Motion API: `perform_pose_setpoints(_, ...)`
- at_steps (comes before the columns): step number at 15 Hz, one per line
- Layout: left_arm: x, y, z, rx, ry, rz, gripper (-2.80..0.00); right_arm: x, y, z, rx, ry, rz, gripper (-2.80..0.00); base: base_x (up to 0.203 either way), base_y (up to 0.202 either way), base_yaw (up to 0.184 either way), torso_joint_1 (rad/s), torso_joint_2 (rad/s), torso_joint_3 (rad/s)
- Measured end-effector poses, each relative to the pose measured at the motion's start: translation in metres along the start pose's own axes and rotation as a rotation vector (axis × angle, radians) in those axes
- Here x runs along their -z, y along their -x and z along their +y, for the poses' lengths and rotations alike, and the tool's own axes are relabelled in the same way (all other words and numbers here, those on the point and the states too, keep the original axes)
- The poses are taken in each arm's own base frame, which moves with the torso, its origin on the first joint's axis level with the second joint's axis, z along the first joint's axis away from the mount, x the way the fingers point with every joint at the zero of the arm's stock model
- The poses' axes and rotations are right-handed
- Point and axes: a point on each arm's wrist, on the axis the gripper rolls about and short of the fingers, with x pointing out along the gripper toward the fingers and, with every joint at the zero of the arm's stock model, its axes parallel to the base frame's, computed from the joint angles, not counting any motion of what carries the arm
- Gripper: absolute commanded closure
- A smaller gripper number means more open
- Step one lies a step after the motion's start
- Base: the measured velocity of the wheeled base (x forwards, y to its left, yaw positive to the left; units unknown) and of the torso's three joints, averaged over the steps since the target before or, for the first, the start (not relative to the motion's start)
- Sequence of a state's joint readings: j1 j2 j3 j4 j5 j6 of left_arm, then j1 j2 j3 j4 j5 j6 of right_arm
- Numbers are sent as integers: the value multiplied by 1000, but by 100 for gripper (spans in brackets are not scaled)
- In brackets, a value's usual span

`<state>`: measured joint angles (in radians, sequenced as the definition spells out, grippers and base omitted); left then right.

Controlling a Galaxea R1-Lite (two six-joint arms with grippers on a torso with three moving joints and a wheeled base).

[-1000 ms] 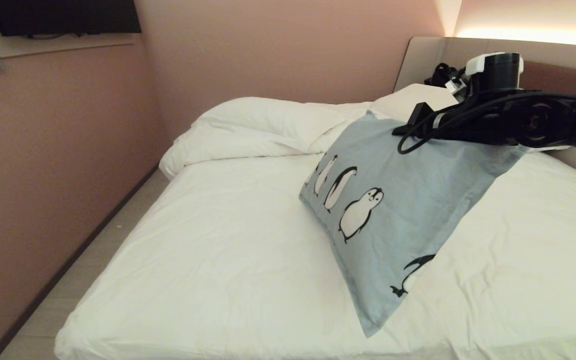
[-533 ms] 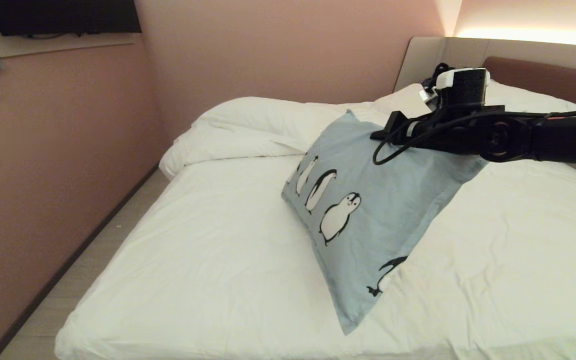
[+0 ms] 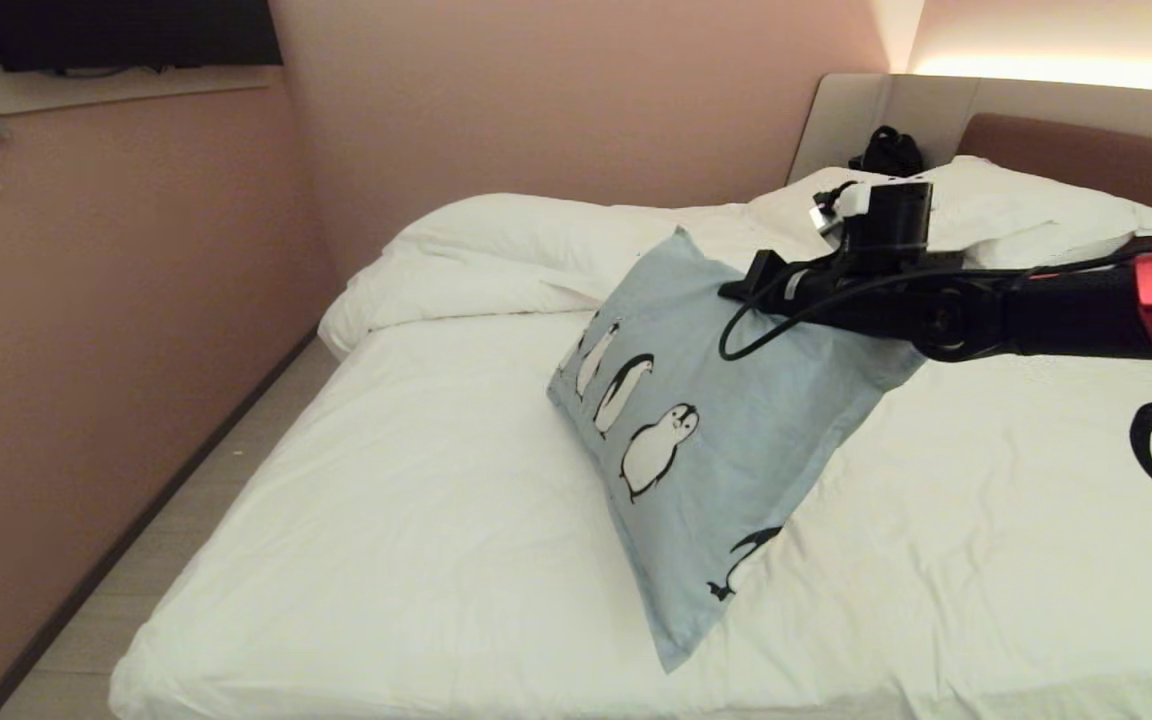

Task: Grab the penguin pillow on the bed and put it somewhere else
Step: Place the pillow at the end of the bed

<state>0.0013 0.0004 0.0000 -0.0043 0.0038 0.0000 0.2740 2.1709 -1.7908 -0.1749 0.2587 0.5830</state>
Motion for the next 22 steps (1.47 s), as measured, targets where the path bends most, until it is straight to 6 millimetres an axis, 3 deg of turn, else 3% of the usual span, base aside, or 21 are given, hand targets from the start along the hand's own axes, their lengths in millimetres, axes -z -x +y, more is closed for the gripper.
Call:
perform_pose_setpoints(10,0,0,0,0,0,0,0,27,-30,-29,7,66,-7,0,0,0,0,0,0,0)
perform_pose_setpoints(19,0,0,0,0,0,0,0,34,-34,-38,25,80,11,0,0,0,0,0,0,0)
perform_pose_setpoints(20,0,0,0,0,0,0,0,33,-34,-38,26,80,9,-280,0,0,0,0,0,0)
perform_pose_setpoints(22,0,0,0,0,0,0,0,30,-31,-38,28,80,2,-280,0,0,0,0,0,0)
